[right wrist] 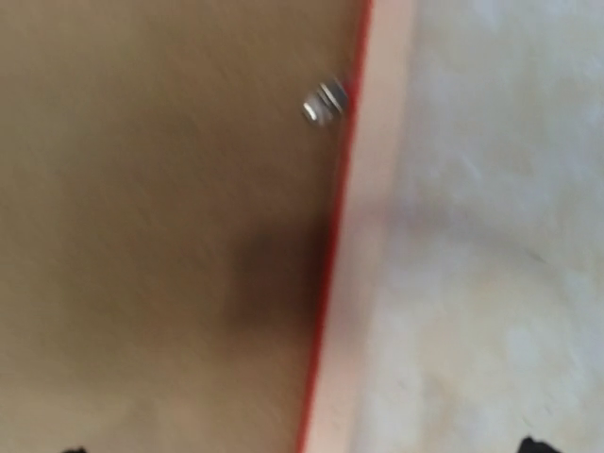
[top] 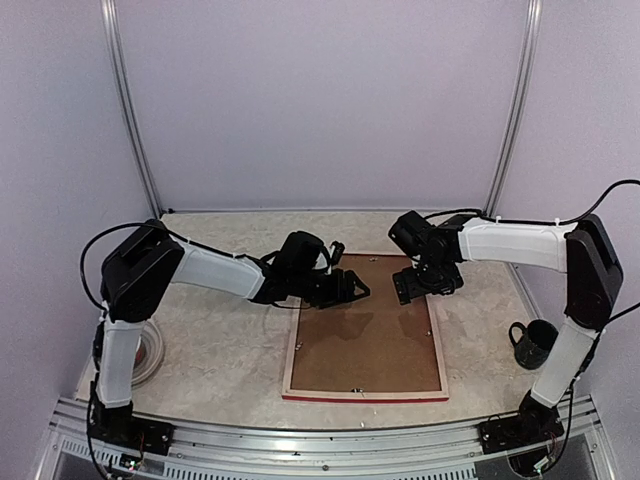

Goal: Put the photo into the frame
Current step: Press the fastener onto the backboard.

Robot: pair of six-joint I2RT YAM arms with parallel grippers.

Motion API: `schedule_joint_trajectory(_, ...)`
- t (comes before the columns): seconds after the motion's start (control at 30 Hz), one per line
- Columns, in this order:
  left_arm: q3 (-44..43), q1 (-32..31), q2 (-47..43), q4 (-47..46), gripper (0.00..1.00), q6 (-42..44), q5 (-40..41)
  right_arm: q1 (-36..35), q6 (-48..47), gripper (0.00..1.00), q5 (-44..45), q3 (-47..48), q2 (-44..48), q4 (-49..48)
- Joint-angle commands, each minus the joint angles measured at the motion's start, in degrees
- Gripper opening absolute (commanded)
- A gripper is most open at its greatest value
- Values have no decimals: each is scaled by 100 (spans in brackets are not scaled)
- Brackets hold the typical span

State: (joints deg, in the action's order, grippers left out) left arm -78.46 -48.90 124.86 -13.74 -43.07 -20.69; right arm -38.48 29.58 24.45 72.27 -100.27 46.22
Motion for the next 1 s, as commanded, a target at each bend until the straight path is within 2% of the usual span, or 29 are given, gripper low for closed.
schedule_joint_trajectory(0.0, -77, 199, -640, 322, 72, 454, 396, 246, -117, 99, -698, -17, 312, -781)
schedule_joint_trajectory(0.17, 32, 348, -1019, 403, 84, 607, 609, 503, -260, 99, -1419, 181, 304, -1212)
schedule_joint_trajectory(0.4, 159, 414, -1105, 426, 98, 640, 712, 548, -637, 99, -1362, 1019, -262, -1194)
schedule_joint_trajectory(0.7, 220, 487, -1180, 476, 99, 642, 836, 727, -894, 99, -1561, 1870, -866, -1266)
schedule_joint_trajectory(0.97, 346, 496, -1180, 544, 99, 542, 1008, 777, -981, 99, -1263, 2544, -1394, -1179)
